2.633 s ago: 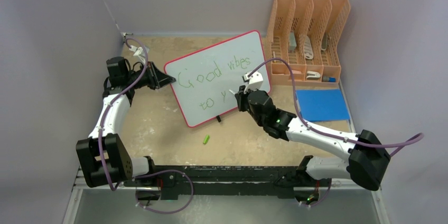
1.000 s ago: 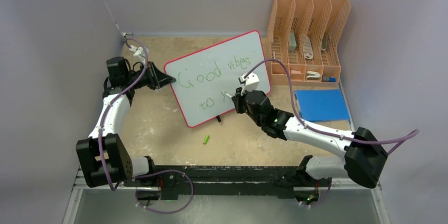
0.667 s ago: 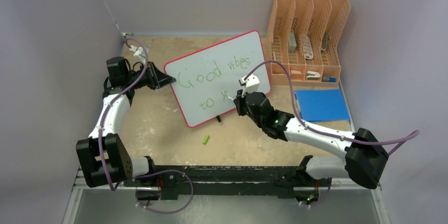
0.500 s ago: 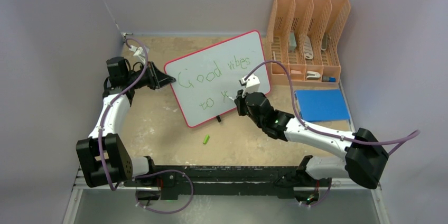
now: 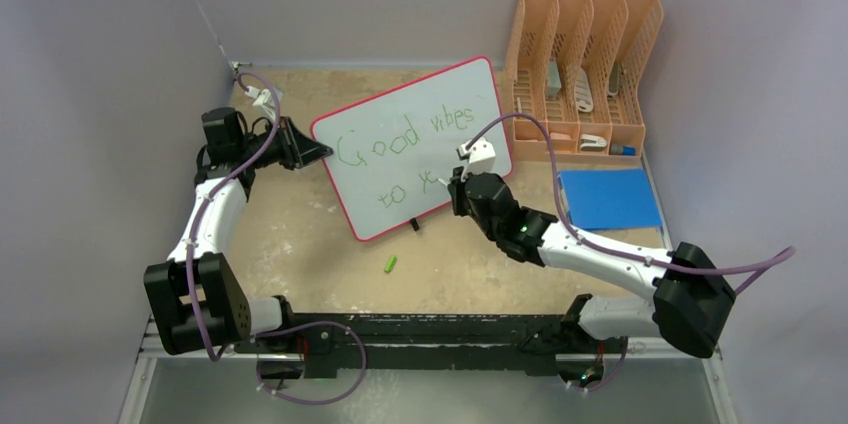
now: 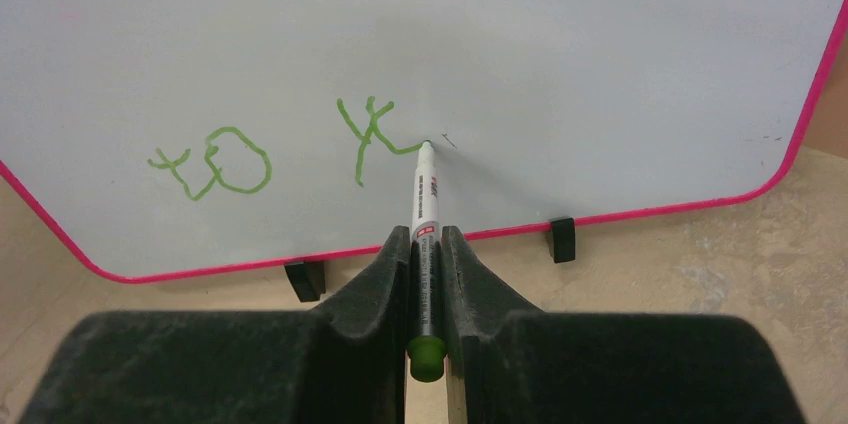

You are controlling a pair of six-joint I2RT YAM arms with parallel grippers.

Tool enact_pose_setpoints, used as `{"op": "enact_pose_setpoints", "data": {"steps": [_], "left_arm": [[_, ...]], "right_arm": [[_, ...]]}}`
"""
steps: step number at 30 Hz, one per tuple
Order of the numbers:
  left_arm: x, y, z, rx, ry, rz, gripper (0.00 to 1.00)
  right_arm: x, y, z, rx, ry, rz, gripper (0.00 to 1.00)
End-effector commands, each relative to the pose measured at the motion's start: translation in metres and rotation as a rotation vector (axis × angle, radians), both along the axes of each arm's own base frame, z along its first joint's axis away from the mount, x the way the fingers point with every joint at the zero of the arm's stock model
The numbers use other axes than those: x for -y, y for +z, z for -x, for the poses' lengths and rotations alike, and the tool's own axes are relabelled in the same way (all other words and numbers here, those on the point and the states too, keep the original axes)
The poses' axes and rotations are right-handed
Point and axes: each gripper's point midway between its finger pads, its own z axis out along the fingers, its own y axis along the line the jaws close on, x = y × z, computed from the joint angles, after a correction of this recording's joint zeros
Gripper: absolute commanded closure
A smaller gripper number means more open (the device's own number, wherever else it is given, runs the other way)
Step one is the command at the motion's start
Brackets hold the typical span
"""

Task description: Write a sentence on the whiteboard

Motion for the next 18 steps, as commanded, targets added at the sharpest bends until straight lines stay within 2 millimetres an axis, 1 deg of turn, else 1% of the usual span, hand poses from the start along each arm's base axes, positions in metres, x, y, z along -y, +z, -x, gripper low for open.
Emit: {"op": "enact_pose_setpoints", "data": {"steps": [1,9,18], "left_arm": [[-0.006,0.000,-0.007,0.018,0.042,-0.038,1.00],[-0.006,0.001,-0.007,0.019,0.042,-0.038,1.00],[-0.006,0.001,-0.007,0.019,0.041,-0.038,1.00]], "right_arm": [[-0.001,0.031,-0.016,0.070,-0.043,-0.042,1.00],[-0.009,0.041,-0.019,0.087,-0.020,-0.065,1.00],[-0.018,0.044,-0.017,0.085,0.026,-0.081,1.00]]}}
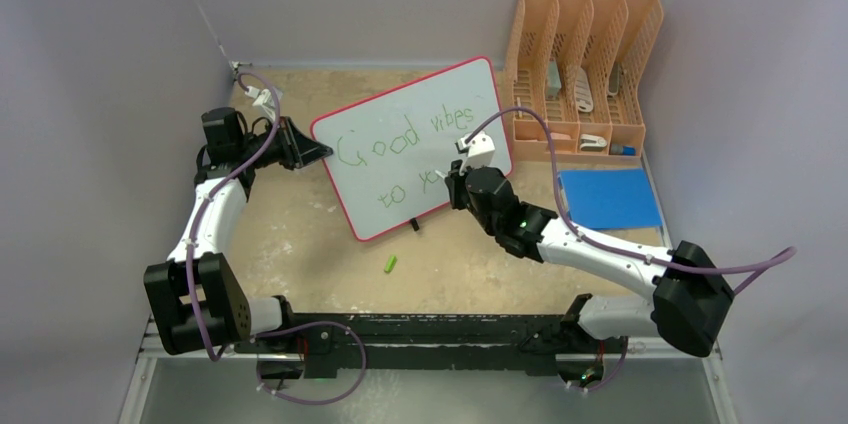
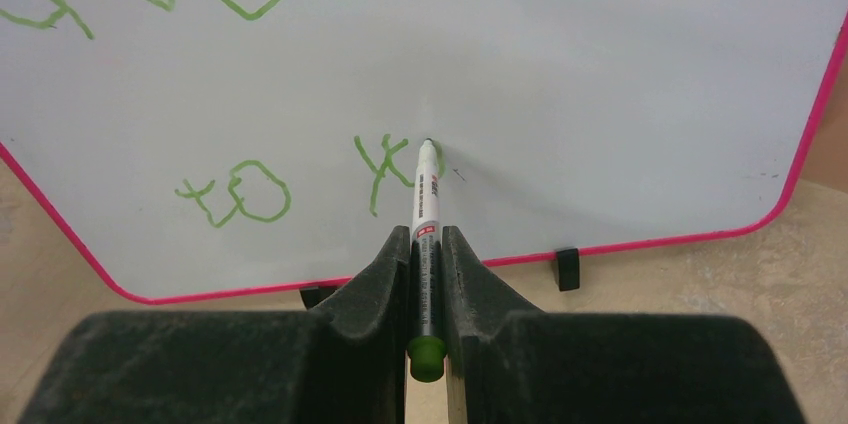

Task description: Write a sentence on the whiteboard

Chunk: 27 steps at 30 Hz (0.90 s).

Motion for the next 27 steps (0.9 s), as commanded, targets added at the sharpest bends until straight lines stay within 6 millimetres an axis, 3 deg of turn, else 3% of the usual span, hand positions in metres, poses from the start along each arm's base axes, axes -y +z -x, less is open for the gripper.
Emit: {"op": "enact_pose_setpoints", "data": {"steps": [1,27], "left_arm": [[-0.0058,0.0006,-0.0069,0.019,0.041,-0.038,1.00],[-0.0061,0.0011,-0.0072,0.021,0.043,-0.039,1.00]], "right_arm": [[-0.0137,0.0281,-0.0077,0.052,0.027,-0.062,1.00],[-0.0228,0.0324,-0.0082,0.061,0.063,-0.077,1.00]]}}
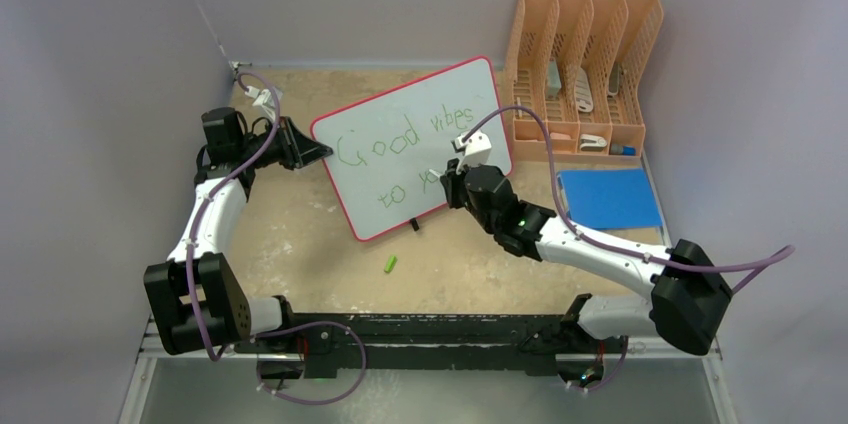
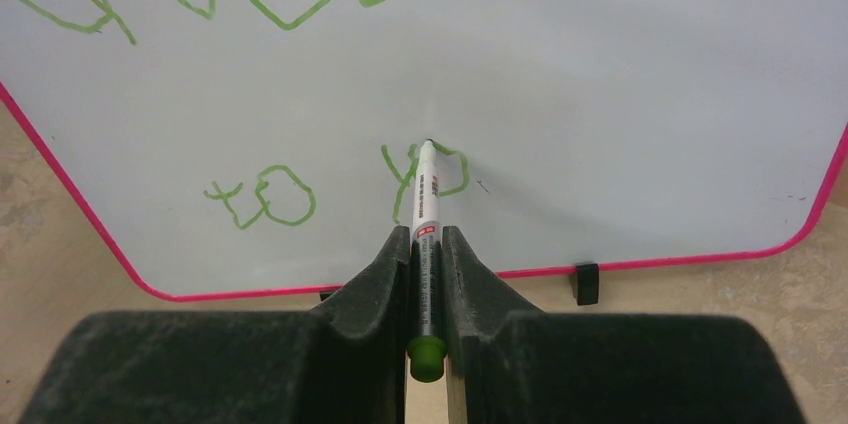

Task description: Write a sentence on the whiteboard

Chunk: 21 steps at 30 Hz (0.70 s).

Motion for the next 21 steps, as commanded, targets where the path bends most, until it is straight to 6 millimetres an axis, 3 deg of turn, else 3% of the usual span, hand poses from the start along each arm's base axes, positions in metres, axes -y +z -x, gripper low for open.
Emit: {"op": "enact_pose_setpoints", "data": {"steps": [1,12,21], "left_arm": [[-0.006,0.001,-0.007,0.022,0.042,-0.039,1.00],[-0.006,0.001,-0.007,0.021,0.044,-0.040,1.00],[-0.007,0.000,-0.008,0.018,0.050,-0.043,1.00]], "right_arm": [[-0.012,0.027,-0.008,0.053,0.020,-0.059,1.00],[-0.006,0.017,-0.003,0.025,0.010,-0.045,1.00],[-0.001,0.024,0.004,0.030,0.032,-0.040,1.00]]}}
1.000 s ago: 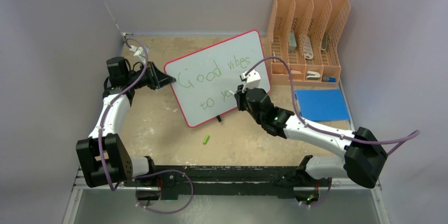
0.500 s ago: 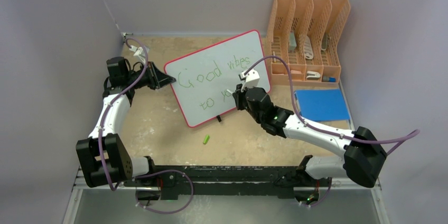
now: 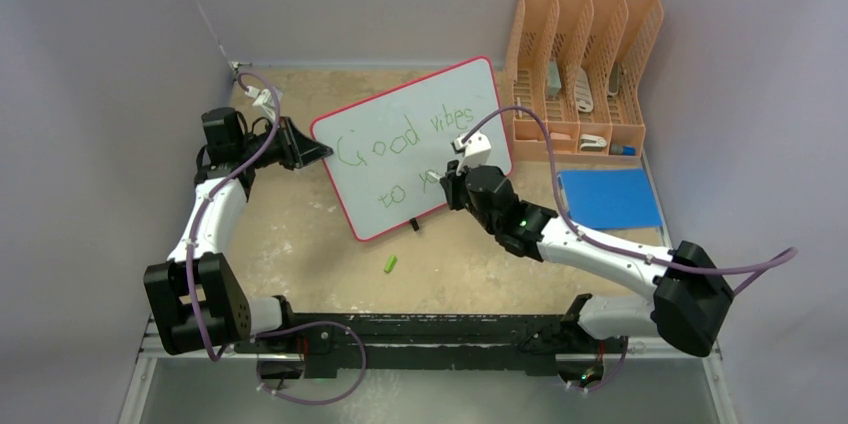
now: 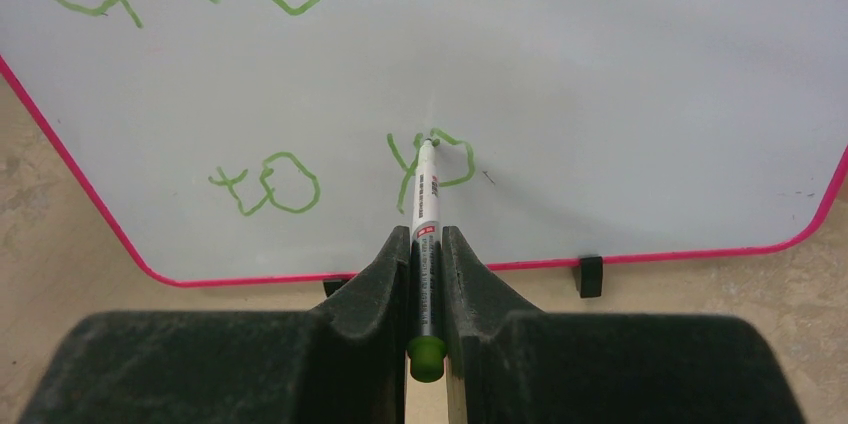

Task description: Write a sentence on the whiteboard

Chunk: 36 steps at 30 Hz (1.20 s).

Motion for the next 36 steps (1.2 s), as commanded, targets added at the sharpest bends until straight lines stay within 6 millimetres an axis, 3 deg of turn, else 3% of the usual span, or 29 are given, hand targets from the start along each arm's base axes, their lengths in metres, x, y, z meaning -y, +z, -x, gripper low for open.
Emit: {"op": "enact_pose_setpoints", "data": {"steps": [1,15,36], "left_arm": [[-0.007,0.000,-0.008,0.017,0.050,-0.043,1.00],[-0.007,0.000,-0.008,0.017,0.048,-0.040,1.00],[-0.007,0.000,-0.008,0.015,0.048,-0.040,1.00]], "right_arm": [[0.000,0.025,0.001,0.038,0.015,-0.038,1.00],[0.022,0.025,-0.009,0.071,-0.088,-0.028,1.00],[0.018,0.011,-0.014,0.051,-0.078,-0.014,1.00]]}}
